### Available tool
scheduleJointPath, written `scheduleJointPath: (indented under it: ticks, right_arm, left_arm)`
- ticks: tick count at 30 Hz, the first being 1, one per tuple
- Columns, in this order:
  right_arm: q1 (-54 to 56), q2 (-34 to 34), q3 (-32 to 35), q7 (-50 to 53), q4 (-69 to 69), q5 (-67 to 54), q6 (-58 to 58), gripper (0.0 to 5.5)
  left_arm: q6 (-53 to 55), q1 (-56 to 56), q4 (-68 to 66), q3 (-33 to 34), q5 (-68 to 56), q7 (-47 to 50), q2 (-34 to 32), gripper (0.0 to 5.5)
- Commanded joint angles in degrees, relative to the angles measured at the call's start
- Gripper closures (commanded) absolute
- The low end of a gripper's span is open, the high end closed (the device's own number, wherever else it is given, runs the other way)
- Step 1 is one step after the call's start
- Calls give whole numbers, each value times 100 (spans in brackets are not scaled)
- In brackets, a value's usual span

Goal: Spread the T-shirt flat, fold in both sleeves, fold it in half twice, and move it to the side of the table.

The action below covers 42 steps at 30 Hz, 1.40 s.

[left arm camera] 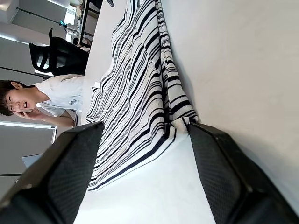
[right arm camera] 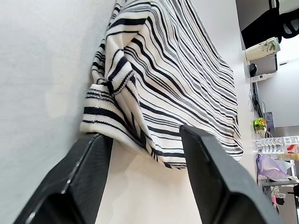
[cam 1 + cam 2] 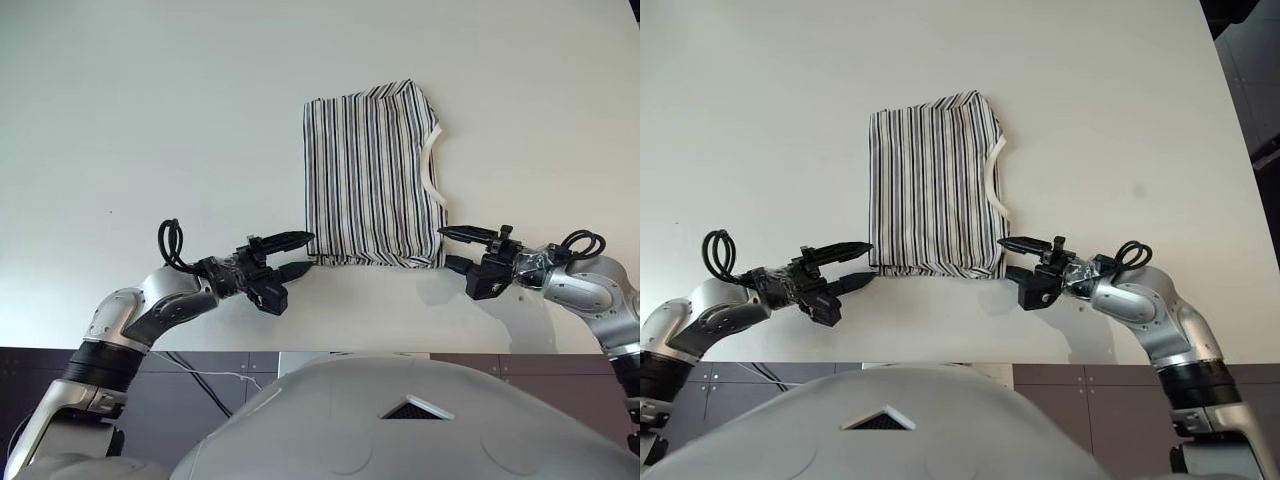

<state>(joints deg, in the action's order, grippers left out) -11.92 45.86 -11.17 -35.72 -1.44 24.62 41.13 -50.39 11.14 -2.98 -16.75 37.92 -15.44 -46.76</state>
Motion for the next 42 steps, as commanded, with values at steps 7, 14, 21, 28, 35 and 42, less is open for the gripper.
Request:
scheduleJointPath:
  ticks: [7,14,21,28,35,42]
  right_arm:
    - [229,162,-193,51,143,67,77,292]
    - [150,116,-283,119,-69,27,140,292]
    - [122,73,-380,236,-40,174,88,292]
    - [289,15,-499,305,23,242,93,292]
    - [432,-151,-631,413,45,280,12,292]
    - [451,-139,-630,518,111,363,5,292]
  left_arm:
    - [120,-78,-682,-580,514,-71,-187,215]
    - [57,8,-457,-489,128,-206,-534,215]
    - [-52,-273,-805,-477,342,-192,-957,215]
    - [59,-878,-949,-954,732,-300,-450,215]
    - [-22,-1159,-944,-1365,742,-372,-267,215]
    - [-102,-923,-684,-1304,504,-317,-441,215]
